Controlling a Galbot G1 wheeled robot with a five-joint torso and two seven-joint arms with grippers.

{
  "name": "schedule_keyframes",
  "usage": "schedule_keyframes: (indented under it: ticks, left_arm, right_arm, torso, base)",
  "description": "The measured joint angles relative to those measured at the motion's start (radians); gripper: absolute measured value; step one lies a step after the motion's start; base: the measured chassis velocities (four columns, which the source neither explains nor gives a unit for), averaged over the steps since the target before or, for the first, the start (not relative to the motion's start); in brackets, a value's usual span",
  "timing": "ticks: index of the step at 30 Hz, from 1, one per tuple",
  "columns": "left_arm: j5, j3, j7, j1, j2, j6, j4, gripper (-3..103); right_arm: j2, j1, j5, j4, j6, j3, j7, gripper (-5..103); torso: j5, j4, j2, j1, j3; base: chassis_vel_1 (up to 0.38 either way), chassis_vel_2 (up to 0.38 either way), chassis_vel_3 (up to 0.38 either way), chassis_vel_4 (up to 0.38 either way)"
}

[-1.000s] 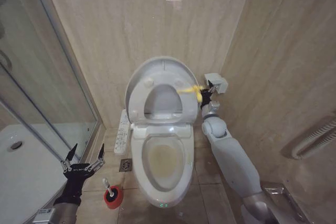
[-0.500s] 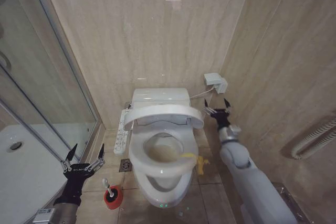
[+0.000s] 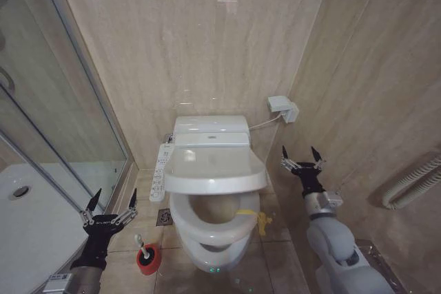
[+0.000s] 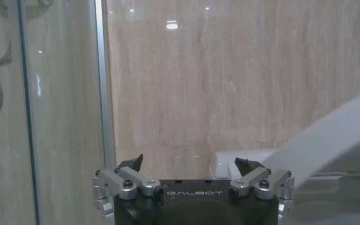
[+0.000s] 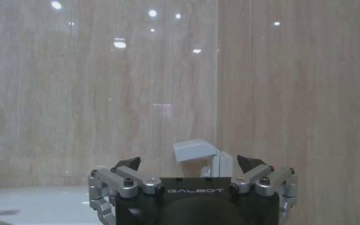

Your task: Open the toilet lid, clean the toilet bowl with a toilet brush, close the toilet lid, and flush.

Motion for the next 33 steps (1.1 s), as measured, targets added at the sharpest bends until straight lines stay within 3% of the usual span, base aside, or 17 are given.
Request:
schedule_keyframes:
  ticks: [10,33]
  left_arm:
    - [0.0,0.0,0.0,0.0,0.0,0.0,0.0,99]
    - [0.0,0.0,0.0,0.0,0.0,0.0,0.0,99]
  right_arm:
    - [0.079,-0.179,-0.04,0.142,0.003,0.012,-0.018,100]
    - [0.232,-0.358,-0.176,0.279,0.051,0.011,-0.02,100]
  torso:
    - [-0.0001,-0.0001,0.0,0.0,0.0]
    - [-0.0002,-0.0002,0.0,0.0,0.0]
  base:
    - [0.0,0.0,0.0,0.0]
    - [0.0,0.0,0.0,0.0]
